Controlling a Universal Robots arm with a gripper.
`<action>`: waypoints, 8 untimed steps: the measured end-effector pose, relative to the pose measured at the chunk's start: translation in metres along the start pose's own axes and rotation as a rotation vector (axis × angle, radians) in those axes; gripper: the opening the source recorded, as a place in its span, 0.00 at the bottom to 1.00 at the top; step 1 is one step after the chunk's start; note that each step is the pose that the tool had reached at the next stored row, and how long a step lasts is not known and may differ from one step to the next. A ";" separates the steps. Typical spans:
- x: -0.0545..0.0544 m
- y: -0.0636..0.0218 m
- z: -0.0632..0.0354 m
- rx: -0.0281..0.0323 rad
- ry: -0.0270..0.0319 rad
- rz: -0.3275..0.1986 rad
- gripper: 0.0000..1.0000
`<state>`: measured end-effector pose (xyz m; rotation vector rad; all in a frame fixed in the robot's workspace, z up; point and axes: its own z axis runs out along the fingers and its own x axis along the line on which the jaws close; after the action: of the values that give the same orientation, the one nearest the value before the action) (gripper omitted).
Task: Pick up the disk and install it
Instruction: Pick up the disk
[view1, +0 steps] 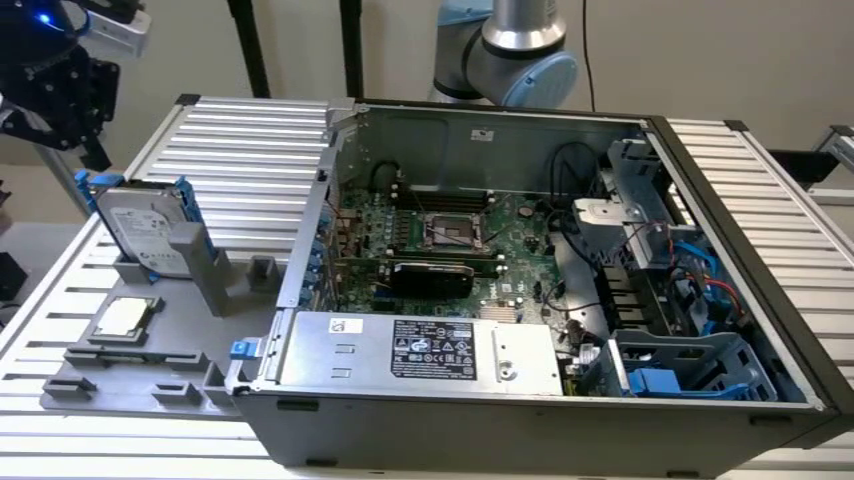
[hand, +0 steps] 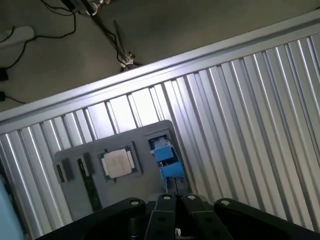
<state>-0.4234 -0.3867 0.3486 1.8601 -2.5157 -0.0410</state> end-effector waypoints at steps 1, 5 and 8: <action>0.000 0.0000 0.0003 0.0000 0.0005 -0.018 0.00; 0.000 0.0000 0.0010 -0.0004 0.0025 -0.090 0.00; 0.000 0.0000 0.0014 -0.0007 0.0041 -0.145 0.00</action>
<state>-0.4234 -0.3867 0.3473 2.0364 -2.3729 -0.0394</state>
